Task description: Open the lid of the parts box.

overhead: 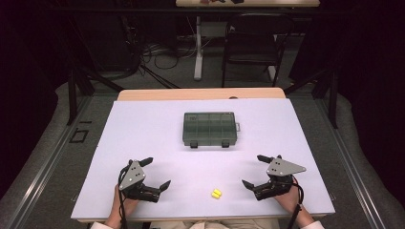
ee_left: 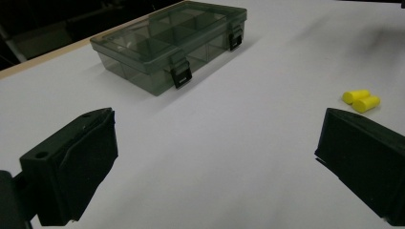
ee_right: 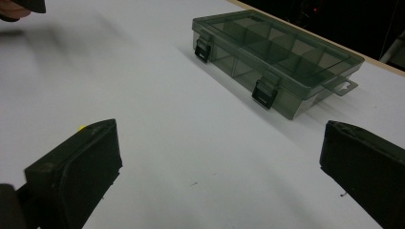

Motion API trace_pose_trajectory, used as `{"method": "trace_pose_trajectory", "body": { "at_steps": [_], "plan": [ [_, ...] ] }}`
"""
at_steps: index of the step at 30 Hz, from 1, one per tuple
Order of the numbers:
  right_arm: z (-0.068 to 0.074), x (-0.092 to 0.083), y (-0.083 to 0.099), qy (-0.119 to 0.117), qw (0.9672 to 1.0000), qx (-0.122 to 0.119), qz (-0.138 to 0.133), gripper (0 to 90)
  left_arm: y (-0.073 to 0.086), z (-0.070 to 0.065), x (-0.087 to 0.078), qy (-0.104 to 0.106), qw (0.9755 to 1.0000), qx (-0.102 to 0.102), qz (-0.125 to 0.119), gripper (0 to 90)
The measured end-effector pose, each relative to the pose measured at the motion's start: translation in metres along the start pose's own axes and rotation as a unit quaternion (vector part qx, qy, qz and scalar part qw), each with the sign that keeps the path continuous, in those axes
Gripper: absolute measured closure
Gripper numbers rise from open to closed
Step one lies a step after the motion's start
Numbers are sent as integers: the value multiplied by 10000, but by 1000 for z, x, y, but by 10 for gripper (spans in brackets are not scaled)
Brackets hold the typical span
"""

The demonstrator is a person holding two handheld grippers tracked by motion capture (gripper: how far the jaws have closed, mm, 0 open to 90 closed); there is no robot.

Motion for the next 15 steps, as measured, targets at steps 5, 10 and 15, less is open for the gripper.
{"method": "trace_pose_trajectory", "body": {
  "at_steps": [5,10,15],
  "plan": [
    [-1,8,-4,-98,9999,-23,77,0,-5,3,6,97,9999,-68,86,0],
    [-2,14,-6,-175,9997,-23,157,0,-10,5,13,129,9998,-55,124,0],
    [-5,21,-9,-236,9995,-16,215,0,-17,6,20,186,9997,-9,169,0]
  ]
}}
Point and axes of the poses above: each handheld gripper's, and its own axes: x roughly forward along the jaws, y roughly out of its underside, z roughly to its left, the point moved 2 cm from there along x, roughly forward along the jaws, and after that the axes turned 14 degrees about z, right-handed, at the moved point
